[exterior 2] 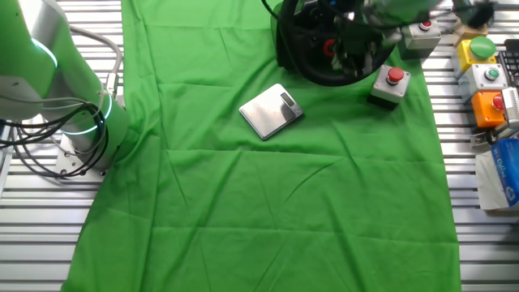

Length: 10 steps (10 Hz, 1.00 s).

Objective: Rotate the steering wheel 90 degrees clockwise

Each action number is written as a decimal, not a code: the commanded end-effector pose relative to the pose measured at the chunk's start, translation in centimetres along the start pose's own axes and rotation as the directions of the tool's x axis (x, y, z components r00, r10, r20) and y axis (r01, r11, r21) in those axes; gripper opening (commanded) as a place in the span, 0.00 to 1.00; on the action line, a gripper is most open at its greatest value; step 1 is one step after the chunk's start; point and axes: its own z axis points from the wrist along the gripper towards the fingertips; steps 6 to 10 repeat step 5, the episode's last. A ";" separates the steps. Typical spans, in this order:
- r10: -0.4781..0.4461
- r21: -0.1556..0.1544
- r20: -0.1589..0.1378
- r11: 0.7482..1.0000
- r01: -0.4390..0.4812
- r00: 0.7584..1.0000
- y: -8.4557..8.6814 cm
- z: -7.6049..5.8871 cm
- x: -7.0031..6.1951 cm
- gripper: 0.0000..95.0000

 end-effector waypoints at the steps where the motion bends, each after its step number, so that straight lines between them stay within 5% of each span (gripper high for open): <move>1: -0.142 -0.001 0.017 0.990 0.142 0.990 -4.1 1.5 2.4 0.00; 3: -0.213 0.008 0.006 0.977 0.213 0.977 -5.8 2.3 3.4 0.00; 10: -0.228 0.007 -0.003 0.974 0.228 0.974 -6.0 2.4 3.5 0.00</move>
